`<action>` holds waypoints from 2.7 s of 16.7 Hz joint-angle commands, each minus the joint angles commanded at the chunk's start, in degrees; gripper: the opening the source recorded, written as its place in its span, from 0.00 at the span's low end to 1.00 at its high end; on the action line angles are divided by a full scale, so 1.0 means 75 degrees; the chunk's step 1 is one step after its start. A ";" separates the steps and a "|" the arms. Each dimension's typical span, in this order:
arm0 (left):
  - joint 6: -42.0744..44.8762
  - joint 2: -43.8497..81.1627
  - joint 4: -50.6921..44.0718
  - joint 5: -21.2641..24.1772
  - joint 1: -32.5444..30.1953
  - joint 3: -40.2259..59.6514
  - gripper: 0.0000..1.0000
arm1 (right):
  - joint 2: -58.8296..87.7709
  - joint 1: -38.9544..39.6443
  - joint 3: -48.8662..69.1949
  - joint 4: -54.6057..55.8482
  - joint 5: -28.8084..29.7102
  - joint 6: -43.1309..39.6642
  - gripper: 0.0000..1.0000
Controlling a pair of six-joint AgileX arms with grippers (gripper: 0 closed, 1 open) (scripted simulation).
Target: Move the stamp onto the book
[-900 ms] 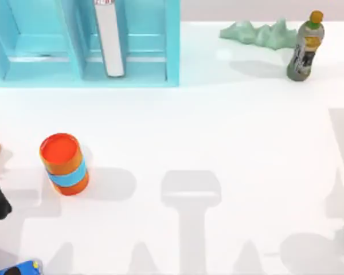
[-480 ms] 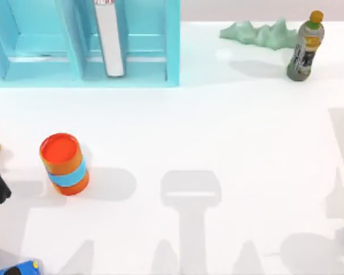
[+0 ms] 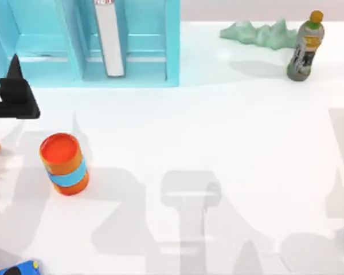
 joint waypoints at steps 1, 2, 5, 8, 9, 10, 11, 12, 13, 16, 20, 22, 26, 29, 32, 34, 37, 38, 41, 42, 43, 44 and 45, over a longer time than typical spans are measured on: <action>-0.0012 0.0874 0.0443 -0.0146 -0.0163 0.0293 1.00 | 0.0000 0.0000 0.0000 0.0000 0.0000 0.0000 1.00; -0.0022 0.1750 0.0885 -0.0289 -0.0328 0.0585 1.00 | 0.0000 0.0000 0.0000 0.0000 0.0000 0.0000 1.00; -0.0044 0.4281 0.2176 -0.0697 -0.0818 0.1440 1.00 | 0.0000 0.0000 0.0000 0.0000 0.0000 0.0000 1.00; -0.0056 0.6453 0.3346 -0.1054 -0.1262 0.2222 1.00 | 0.0000 0.0000 0.0000 0.0000 0.0000 0.0000 1.00; -0.0058 0.7063 0.3697 -0.1159 -0.1394 0.2459 1.00 | 0.0000 0.0000 0.0000 0.0000 0.0000 0.0000 1.00; -0.0060 0.7608 0.4023 -0.1255 -0.1515 0.2681 1.00 | 0.0000 0.0000 0.0000 0.0000 0.0000 0.0000 1.00; -0.0061 0.8084 0.4321 -0.1342 -0.1625 0.2884 1.00 | 0.0000 0.0000 0.0000 0.0000 0.0000 0.0000 1.00; -0.0062 0.8488 0.4587 -0.1419 -0.1722 0.3066 1.00 | 0.0000 0.0000 0.0000 0.0000 0.0000 0.0000 1.00; -0.0063 0.8822 0.4815 -0.1484 -0.1803 0.3222 1.00 | 0.0000 0.0000 0.0000 0.0000 0.0000 0.0000 1.00; -0.0066 0.9393 0.5228 -0.1605 -0.1938 0.3505 1.00 | 0.0000 0.0000 0.0000 0.0000 0.0000 0.0000 1.00; -0.0067 0.9442 0.5264 -0.1615 -0.1948 0.3529 1.00 | 0.0000 0.0000 0.0000 0.0000 0.0000 0.0000 1.00; -0.0068 0.9428 0.5234 -0.1599 -0.1912 0.3515 1.00 | 0.0000 0.0000 0.0000 0.0000 0.0000 0.0000 1.00; -0.0059 0.9611 0.4792 -0.1535 -0.1872 0.4170 1.00 | 0.0000 0.0000 0.0000 0.0000 0.0000 0.0000 1.00; -0.0045 0.9798 0.4293 -0.1414 -0.1746 0.4864 1.00 | 0.0000 0.0000 0.0000 0.0000 0.0000 0.0000 1.00; -0.0034 1.0309 0.3912 -0.1221 -0.1564 0.5756 1.00 | 0.0000 0.0000 0.0000 0.0000 0.0000 0.0000 1.00; -0.0028 1.0755 0.3771 -0.1090 -0.1440 0.6345 1.00 | 0.0000 0.0000 0.0000 0.0000 0.0000 0.0000 1.00; -0.0017 1.1236 0.3672 -0.0968 -0.1323 0.6926 1.00 | 0.0000 0.0000 0.0000 0.0000 0.0000 0.0000 1.00; -0.0013 1.1287 0.3668 -0.0958 -0.1313 0.6981 1.00 | 0.0000 0.0000 0.0000 0.0000 0.0000 0.0000 1.00; -0.0013 1.1287 0.3668 -0.0958 -0.1313 0.6981 1.00 | 0.0000 0.0000 0.0000 0.0000 0.0000 0.0000 1.00; -0.0013 1.1287 0.3668 -0.0958 -0.1313 0.6981 1.00 | 0.0000 0.0000 0.0000 0.0000 0.0000 0.0000 1.00; -0.0013 1.1287 0.3668 -0.0958 -0.1313 0.6981 0.92 | 0.0000 0.0000 0.0000 0.0000 0.0000 0.0000 1.00; -0.0013 1.1287 0.3668 -0.0958 -0.1313 0.6981 0.85 | 0.0000 0.0000 0.0000 0.0000 0.0000 0.0000 1.00; -0.0013 1.1287 0.3668 -0.0958 -0.1313 0.6981 0.77 | 0.0000 0.0000 0.0000 0.0000 0.0000 0.0000 1.00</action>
